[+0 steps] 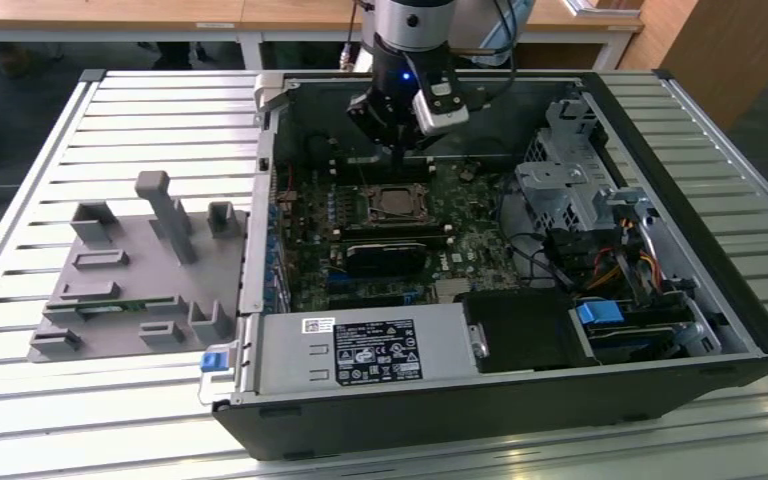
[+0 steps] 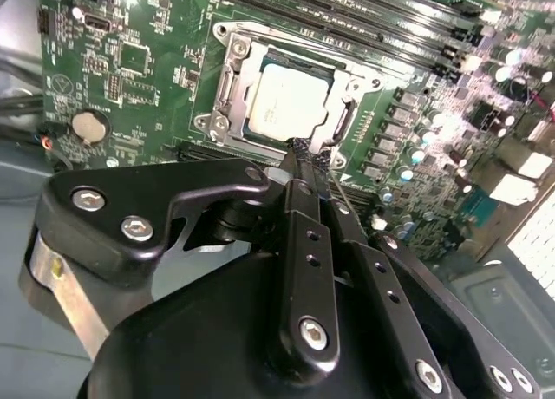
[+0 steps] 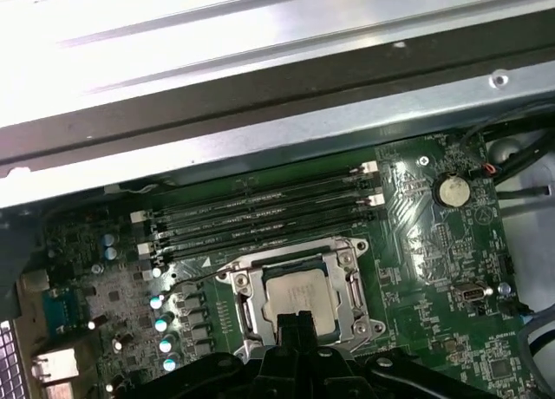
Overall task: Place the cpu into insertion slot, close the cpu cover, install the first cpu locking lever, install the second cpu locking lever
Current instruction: 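Install the first cpu locking lever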
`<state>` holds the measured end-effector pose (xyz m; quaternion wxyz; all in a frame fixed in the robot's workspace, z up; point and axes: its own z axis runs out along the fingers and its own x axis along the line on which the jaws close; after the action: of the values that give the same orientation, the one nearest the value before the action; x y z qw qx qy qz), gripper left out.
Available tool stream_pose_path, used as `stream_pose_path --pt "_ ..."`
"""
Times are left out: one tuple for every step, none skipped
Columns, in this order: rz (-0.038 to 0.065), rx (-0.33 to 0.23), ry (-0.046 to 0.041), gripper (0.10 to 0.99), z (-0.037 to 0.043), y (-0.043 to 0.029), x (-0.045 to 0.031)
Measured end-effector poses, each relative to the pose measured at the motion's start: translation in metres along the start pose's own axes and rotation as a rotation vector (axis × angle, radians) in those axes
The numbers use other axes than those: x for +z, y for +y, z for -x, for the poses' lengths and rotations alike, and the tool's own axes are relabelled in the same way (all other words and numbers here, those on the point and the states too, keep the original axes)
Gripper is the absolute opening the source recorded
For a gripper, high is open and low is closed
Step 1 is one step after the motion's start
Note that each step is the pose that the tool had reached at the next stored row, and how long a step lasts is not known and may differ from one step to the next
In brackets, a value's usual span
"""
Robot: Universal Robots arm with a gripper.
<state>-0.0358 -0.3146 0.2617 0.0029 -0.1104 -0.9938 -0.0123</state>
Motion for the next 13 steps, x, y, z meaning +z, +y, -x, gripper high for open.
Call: stream_pose_path --pt "0.000 -0.013 0.0003 0.106 -0.0001 0.0000 0.0000" --pt "0.000 -0.028 0.0007 0.106 -0.0001 -0.0001 0.0000" --pt "0.000 -0.043 0.0010 0.106 -0.0002 -0.0001 0.0000" --pt "0.000 -0.059 0.0014 0.106 -0.0002 -0.0001 0.0001" --pt "-0.001 -0.075 0.0018 0.106 -0.0003 -0.0001 0.0001" --pt "-0.001 -0.092 0.0022 0.106 -0.0003 -0.0001 0.0001" --pt "-0.001 -0.111 0.0027 0.106 -0.0003 -0.0001 0.0001" --pt "-0.001 -0.129 0.0030 0.106 -0.0003 -0.0001 0.0001" --pt "-0.001 -0.147 0.0035 0.106 -0.0003 -0.0001 0.0001" --pt "-0.001 -0.165 0.0039 0.106 -0.0003 -0.0001 0.0002" --pt "-0.001 -0.183 0.0043 0.106 -0.0003 -0.0001 0.0002" --pt "-0.002 -0.201 0.0048 0.106 -0.0002 -0.0001 0.0002" --pt "-0.002 -0.219 0.0052 0.106 -0.0003 -0.0001 0.0002"
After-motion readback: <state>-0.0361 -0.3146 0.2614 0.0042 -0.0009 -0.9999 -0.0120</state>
